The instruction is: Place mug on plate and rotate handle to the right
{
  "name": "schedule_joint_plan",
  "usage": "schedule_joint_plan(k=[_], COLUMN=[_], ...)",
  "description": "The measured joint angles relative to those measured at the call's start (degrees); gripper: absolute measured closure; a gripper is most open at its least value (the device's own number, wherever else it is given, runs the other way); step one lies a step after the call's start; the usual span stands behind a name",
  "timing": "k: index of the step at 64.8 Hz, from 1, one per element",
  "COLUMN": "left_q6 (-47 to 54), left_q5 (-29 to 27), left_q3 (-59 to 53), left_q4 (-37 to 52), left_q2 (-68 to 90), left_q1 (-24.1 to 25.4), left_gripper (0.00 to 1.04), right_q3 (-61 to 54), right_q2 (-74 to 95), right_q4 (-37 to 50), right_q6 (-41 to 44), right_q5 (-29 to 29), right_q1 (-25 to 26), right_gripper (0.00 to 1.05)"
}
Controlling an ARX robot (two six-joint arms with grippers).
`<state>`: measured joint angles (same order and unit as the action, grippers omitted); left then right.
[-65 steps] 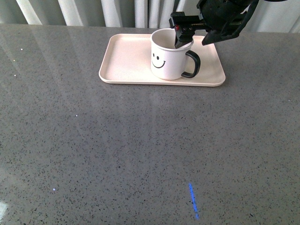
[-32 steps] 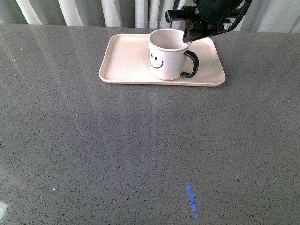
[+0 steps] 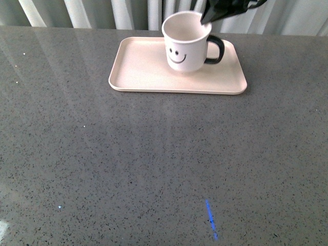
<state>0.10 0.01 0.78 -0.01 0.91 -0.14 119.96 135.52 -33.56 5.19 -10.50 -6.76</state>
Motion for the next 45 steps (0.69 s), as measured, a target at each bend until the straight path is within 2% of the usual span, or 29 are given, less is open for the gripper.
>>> schedule_joint_plan(k=[7, 18, 45], left_q6=[0.0, 0.0, 0.0], left_q5=[0.0, 0.0, 0.0], left_q3=[0.0, 0.0, 0.0], left_q4=[0.0, 0.0, 0.0], left_q2=[0.0, 0.0, 0.0], left_q1=[0.0, 0.0, 0.0], left_gripper=[0.09, 0.09, 0.09], right_q3=[9.9, 18.8, 39.6], right_q2=[2.6, 8.5, 22.0], right_q4=[-5.6, -12.2, -25.9], right_q6=[6.3, 13.1, 18.3], right_q5=[-4.3, -9.4, -16.2], right_q1=[2.6, 4.5, 4.4], right_gripper=[1.03, 1.03, 1.03])
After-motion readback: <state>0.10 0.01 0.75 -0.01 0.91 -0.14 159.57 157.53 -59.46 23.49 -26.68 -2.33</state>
